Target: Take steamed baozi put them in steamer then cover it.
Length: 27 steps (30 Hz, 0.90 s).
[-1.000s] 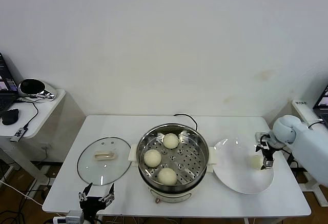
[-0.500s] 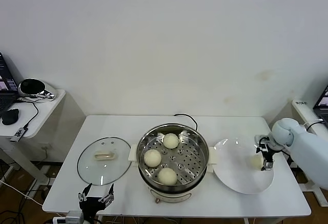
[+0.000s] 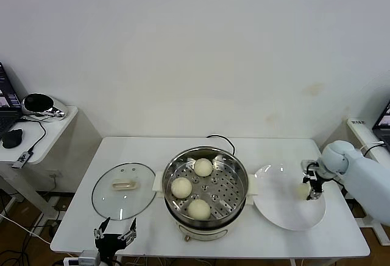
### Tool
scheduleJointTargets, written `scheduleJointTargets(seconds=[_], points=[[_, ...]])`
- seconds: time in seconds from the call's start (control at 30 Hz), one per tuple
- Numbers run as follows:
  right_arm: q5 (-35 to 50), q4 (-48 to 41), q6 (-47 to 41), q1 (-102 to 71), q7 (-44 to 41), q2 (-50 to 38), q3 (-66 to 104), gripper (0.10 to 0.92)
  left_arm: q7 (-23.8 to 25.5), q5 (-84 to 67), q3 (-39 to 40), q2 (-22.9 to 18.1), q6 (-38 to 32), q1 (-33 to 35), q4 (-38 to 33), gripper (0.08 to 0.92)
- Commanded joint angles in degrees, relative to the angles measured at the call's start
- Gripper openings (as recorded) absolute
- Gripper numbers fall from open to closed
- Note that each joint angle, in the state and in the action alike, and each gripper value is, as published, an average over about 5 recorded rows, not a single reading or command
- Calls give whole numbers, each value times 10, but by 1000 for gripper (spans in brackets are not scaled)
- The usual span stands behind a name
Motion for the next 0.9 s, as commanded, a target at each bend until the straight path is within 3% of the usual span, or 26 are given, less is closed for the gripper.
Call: scheduleJointTargets(seconds=[0.03,0.27,0.47,0.67,0.9], points=[[22,27,-11,3,0,-24,-2,614,0,1,5,0,0,0,-1,823],[109,104,-41,81,-13,-88,-86,573,-2,2,9,2,-1,-8,3,823],[259,206,-75,352,-16,-117,-339,571,-3,8,6,0,3,-22,5,823],[421,307,-138,599,-6,-75,-537,569,-5,16,8,7,-3,-37,14,823],[524,333,-193,683,13,31,-606,575,-5,17,16,14,-12,-39,13,823]])
